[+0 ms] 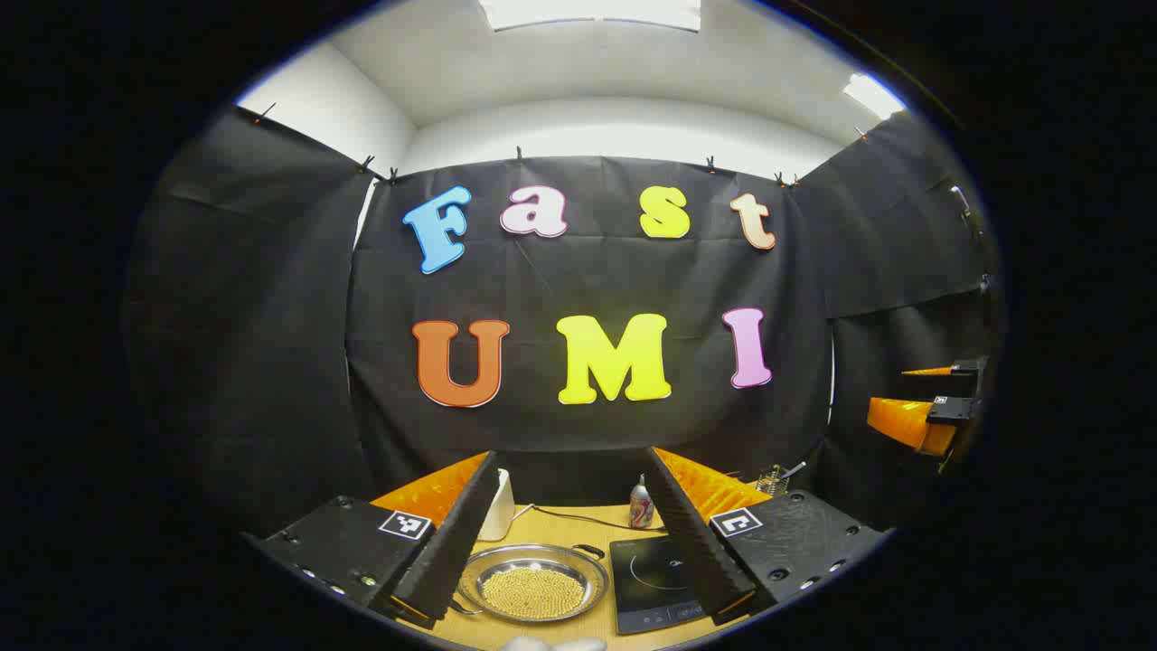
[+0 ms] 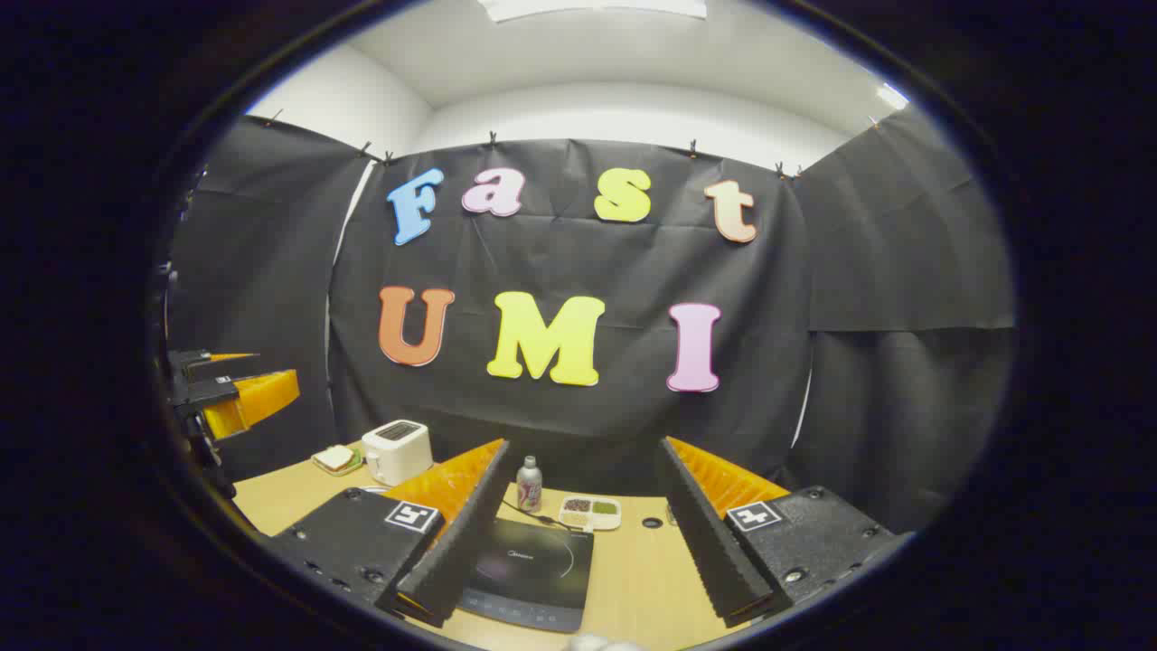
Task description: First push the handle of the pot to place it horizontally, then grasp the pot with both hands and set it on the induction cooktop.
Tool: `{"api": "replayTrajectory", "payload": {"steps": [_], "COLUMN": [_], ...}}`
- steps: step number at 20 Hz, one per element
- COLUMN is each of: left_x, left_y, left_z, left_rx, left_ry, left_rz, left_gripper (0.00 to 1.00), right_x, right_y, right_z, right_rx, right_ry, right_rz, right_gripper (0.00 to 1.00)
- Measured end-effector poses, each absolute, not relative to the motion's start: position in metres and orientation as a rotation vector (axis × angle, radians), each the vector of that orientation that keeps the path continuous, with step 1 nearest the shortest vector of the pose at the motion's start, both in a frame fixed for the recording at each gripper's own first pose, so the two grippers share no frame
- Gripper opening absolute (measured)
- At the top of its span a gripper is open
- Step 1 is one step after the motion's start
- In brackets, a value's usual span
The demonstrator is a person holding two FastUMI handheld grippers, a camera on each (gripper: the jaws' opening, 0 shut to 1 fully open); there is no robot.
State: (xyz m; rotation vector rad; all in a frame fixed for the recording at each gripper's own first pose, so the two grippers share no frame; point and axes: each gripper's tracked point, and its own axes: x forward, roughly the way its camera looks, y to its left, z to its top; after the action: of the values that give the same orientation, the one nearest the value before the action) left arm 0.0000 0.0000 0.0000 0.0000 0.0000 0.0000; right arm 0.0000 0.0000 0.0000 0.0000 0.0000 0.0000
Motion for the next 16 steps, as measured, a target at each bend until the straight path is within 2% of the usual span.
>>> {"api": "replayTrajectory", "payload": {"steps": [14,16], "left_x": [-0.003,-0.002], "left_y": [0.010,0.011], "left_z": [-0.017,-0.023], "left_rx": [-0.025,-0.032], "left_ry": [0.053,0.069], "left_rz": [-0.001,-0.011], "left_gripper": [0.96,0.90], "right_x": [-0.002,-0.001], "right_y": [0.011,0.012], "right_z": [-0.004,-0.004], "right_rx": [0.032,0.029], "right_ry": [0.009,0.010], "right_rz": [-0.003,-0.002], "right_gripper": [0.98,0.98]}}
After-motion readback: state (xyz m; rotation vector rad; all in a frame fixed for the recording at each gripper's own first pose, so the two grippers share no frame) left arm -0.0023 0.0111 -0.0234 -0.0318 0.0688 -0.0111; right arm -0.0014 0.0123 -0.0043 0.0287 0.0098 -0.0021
